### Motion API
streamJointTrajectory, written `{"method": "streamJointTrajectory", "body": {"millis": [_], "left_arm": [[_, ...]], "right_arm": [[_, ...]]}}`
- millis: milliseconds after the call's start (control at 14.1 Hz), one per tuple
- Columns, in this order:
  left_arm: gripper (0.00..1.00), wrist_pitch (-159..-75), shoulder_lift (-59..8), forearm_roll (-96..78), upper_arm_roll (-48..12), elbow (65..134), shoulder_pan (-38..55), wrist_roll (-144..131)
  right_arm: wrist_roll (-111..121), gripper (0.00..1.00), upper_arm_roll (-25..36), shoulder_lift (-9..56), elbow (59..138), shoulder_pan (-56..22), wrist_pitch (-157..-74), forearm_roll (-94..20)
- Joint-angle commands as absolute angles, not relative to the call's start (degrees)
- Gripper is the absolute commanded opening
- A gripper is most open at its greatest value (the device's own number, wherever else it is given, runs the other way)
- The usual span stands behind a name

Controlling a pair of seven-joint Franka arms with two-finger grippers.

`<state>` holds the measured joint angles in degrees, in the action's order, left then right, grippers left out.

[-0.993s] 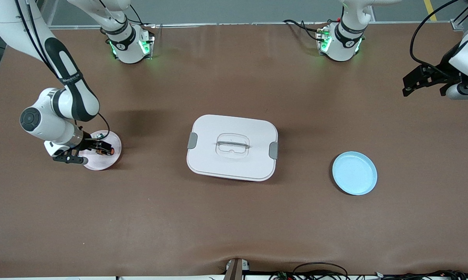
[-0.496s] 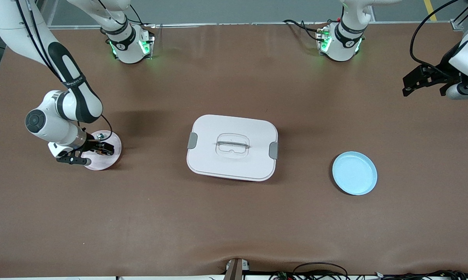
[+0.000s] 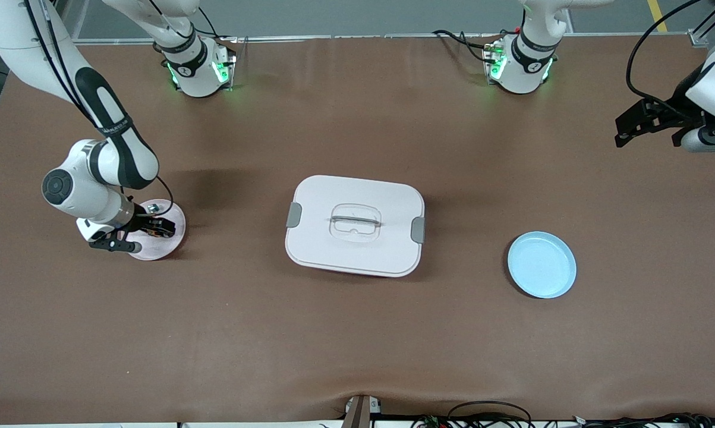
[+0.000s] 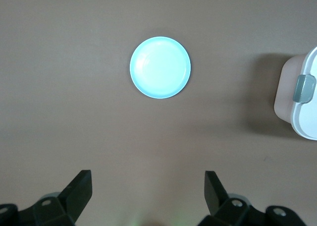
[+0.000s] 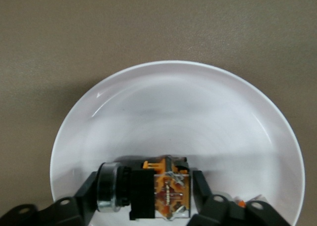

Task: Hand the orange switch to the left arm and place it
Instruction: 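Lift the switch with the right gripper while the left gripper moves inward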

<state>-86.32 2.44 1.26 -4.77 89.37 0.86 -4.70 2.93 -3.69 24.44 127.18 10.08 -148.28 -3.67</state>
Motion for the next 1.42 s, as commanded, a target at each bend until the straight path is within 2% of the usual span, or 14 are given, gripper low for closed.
{"method": "streamJointTrajectory", "body": {"millis": [0,213,355,567,993,1348], "left_arm": [[1.0,-85.08,1.85,0.26,-4.75,87.89,0.7,-3.52],[1.0,-85.08,1.93,0.26,-4.75,87.8,0.62,-3.52],[1.0,-85.08,2.02,0.18,-4.75,87.8,0.7,-3.6],[1.0,-85.08,2.02,0.18,-4.75,87.8,0.7,-3.52],[1.0,-85.08,2.02,0.0,-4.75,87.8,0.7,-3.6],[1.0,-85.08,1.76,-2.81,-4.66,87.89,0.7,-3.95]], "right_arm": [[3.69,0.0,-3.78,24.79,127.0,9.49,-148.54,-4.83],[3.16,0.0,-3.87,24.44,126.56,9.67,-147.66,-4.83],[3.16,0.0,-4.04,24.0,125.17,9.67,-143.99,-5.36],[2.9,0.0,-4.13,22.68,119.73,9.41,-132.05,-10.18],[-10.34,0.0,-4.13,21.18,102.86,5.72,-106.03,-10.2],[-25.01,0.0,-4.13,21.27,93.27,1.24,-95.99,-19.24]]}}
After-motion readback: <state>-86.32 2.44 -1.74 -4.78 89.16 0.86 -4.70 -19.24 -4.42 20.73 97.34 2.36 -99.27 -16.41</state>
